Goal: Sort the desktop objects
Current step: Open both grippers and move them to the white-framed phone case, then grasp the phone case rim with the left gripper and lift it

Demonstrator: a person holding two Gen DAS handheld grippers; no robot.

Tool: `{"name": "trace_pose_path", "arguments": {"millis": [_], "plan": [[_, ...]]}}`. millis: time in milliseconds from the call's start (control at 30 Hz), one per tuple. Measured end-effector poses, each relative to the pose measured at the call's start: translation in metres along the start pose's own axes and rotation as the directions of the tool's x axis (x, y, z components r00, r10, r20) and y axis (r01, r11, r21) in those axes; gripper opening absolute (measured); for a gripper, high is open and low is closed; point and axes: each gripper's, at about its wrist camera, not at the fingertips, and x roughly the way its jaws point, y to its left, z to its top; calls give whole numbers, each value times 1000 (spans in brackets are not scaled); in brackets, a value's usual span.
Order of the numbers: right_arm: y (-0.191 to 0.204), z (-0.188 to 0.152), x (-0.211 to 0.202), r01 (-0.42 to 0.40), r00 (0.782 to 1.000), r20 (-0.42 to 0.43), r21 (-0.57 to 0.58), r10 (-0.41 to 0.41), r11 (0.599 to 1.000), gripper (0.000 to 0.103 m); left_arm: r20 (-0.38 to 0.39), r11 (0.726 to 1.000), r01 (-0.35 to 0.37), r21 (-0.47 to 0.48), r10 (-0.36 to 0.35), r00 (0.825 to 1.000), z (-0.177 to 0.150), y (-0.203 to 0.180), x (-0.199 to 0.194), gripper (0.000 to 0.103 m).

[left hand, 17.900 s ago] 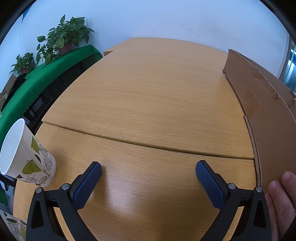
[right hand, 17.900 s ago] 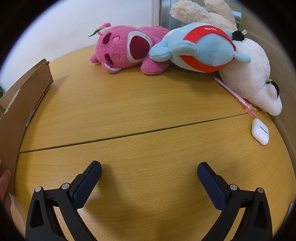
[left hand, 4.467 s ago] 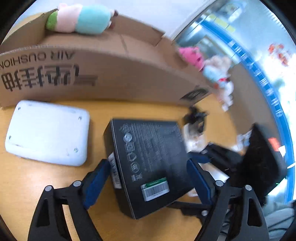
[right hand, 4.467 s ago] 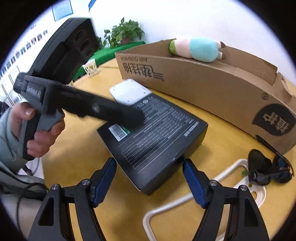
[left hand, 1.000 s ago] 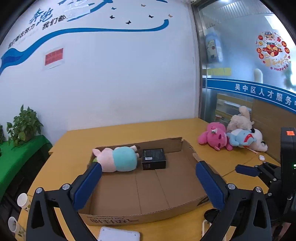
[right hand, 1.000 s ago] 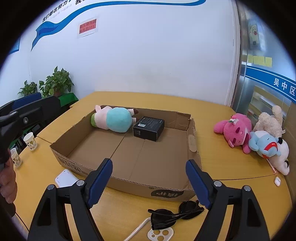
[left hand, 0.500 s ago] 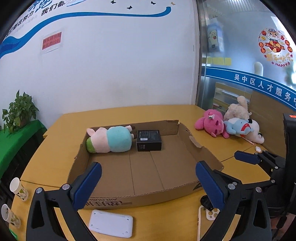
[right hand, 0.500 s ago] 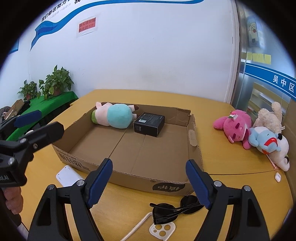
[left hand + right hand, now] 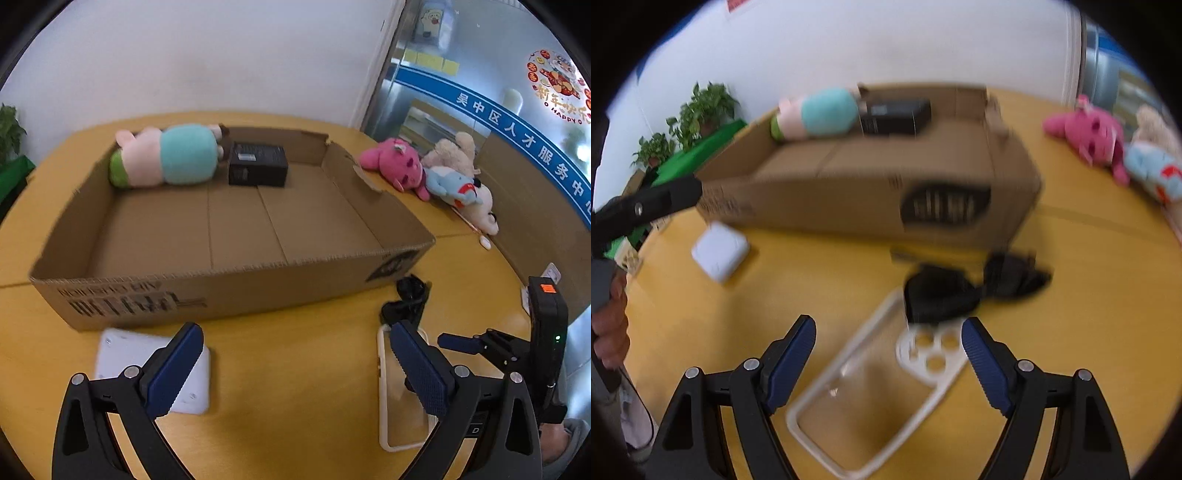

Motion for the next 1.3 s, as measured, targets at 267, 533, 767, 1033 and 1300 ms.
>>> {"name": "trace_pose_path", "arguments": {"millis": [267, 533, 767, 1033, 1300], "plan": [[-12, -31, 13, -47, 996, -75, 61, 51, 997, 83, -181, 984, 177, -4, -175, 968, -22, -22, 56, 88], [24, -29, 17, -190, 980, -73, -46, 186, 981, 82, -259, 989, 149, 21, -139, 956, -44, -28, 69, 51], [58, -27, 23, -284, 958, -78, -157, 275, 946, 75, -271, 998, 67, -11, -67, 960, -60, -5, 48, 24], [51, -15, 29, -172, 985, -52, -199, 165, 965, 31, -253, 998, 29, -61, -43, 966, -71, 1, 37, 7], [33, -7, 35, -164, 986, -33, -114, 162, 980, 12, -209, 999, 29, -29, -35, 977, -63, -9, 26, 6]]}}
